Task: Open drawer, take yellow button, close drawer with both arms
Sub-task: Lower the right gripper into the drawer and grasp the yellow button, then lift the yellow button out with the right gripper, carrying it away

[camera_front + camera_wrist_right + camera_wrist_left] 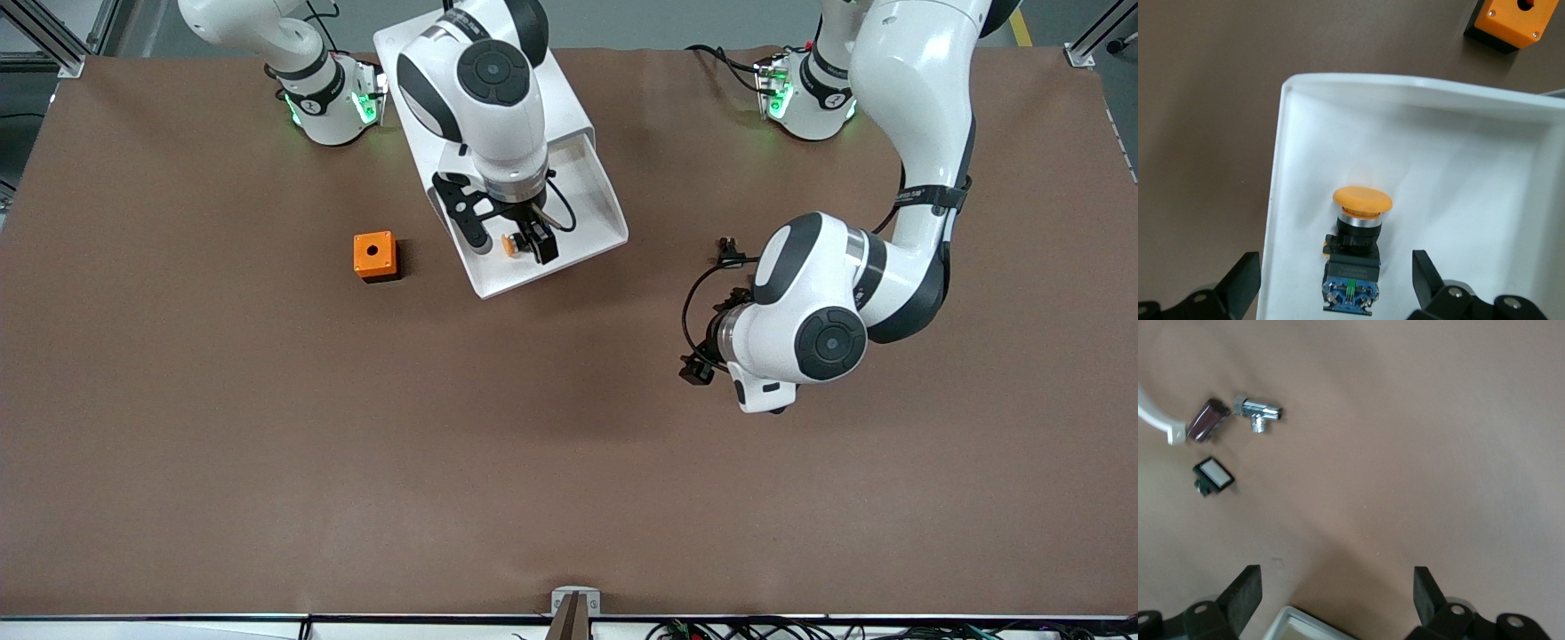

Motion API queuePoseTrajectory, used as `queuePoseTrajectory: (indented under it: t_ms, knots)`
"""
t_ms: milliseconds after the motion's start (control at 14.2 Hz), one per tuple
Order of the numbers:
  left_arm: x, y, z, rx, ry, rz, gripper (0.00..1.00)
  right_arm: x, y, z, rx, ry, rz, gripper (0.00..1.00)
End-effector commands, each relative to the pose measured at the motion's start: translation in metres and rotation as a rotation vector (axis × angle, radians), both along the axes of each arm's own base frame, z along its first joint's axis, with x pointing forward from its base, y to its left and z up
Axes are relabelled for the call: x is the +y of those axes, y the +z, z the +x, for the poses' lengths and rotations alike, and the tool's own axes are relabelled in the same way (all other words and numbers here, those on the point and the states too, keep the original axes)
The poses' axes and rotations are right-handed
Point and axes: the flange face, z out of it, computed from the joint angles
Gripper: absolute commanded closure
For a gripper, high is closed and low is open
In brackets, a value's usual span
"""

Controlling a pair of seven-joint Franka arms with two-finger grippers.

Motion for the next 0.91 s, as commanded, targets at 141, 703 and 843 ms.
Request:
queuePoseTrajectory:
  t_ms: [141, 703, 843]
  knots:
    - [-0.037, 0.012, -0.024, -0.057, -0.212, -0.058, 0.0, 0.009, -0.017, -0.006, 0.0, -0.018, -0.042, 0.0]
    - [-0.102, -0.013, -0.079, -0.142, -0.378, -0.097, 0.0, 0.014, -0.025, -0.011, 0.016, -0.002, -0.055, 1.0]
    - [-0.11, -0.012, -0.093, -0.135, -0.392, -0.102, 0.0, 0.015, -0.022, -0.011, 0.013, 0.012, -0.05, 1.0]
